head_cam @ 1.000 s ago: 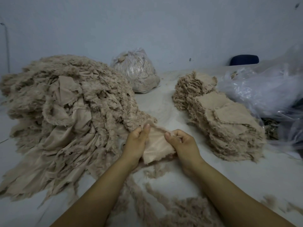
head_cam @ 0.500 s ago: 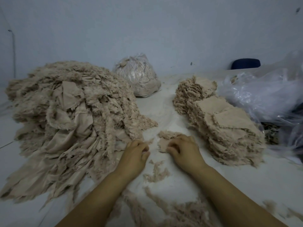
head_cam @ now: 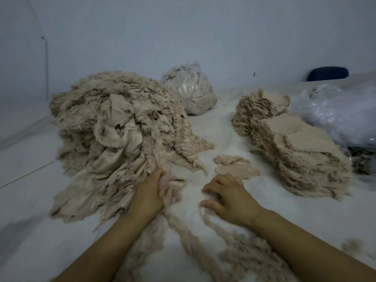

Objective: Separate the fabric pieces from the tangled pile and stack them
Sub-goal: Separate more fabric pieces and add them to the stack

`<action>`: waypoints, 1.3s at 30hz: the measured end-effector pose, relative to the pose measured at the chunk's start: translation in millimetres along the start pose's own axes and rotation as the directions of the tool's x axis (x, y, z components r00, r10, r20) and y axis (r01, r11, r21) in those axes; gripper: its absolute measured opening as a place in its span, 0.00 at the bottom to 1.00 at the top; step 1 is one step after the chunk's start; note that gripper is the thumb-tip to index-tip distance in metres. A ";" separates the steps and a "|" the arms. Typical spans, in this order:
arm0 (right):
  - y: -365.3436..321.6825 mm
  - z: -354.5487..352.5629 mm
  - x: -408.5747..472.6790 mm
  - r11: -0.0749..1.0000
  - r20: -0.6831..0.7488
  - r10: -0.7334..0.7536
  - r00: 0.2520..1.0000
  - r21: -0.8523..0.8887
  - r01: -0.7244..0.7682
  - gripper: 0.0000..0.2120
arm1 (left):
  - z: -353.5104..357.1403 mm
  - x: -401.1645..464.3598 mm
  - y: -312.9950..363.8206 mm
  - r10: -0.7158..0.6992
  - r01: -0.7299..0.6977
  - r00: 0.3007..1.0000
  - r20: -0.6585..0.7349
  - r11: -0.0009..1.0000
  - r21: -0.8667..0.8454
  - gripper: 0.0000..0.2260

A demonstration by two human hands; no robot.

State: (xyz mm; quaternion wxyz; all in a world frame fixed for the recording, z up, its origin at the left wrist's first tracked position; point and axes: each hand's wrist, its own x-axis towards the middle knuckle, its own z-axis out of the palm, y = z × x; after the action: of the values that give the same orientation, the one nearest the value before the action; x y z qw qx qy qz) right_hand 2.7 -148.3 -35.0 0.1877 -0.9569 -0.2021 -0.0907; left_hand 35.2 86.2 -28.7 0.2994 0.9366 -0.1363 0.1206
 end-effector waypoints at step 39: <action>-2.7 -13.0 24.2 0.286 -0.040 0.487 0.873 0.951 -0.115 0.07 | 12.6 20.6 22.3 0.100 0.037 0.971 0.215 0.832 -0.553 0.14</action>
State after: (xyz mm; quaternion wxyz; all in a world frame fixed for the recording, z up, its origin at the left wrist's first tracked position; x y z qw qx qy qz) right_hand 22.1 -142.6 -16.2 0.7394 -0.6687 0.0043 -0.0777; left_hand 48.9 57.4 -20.6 0.5369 0.8151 -0.2154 -0.0306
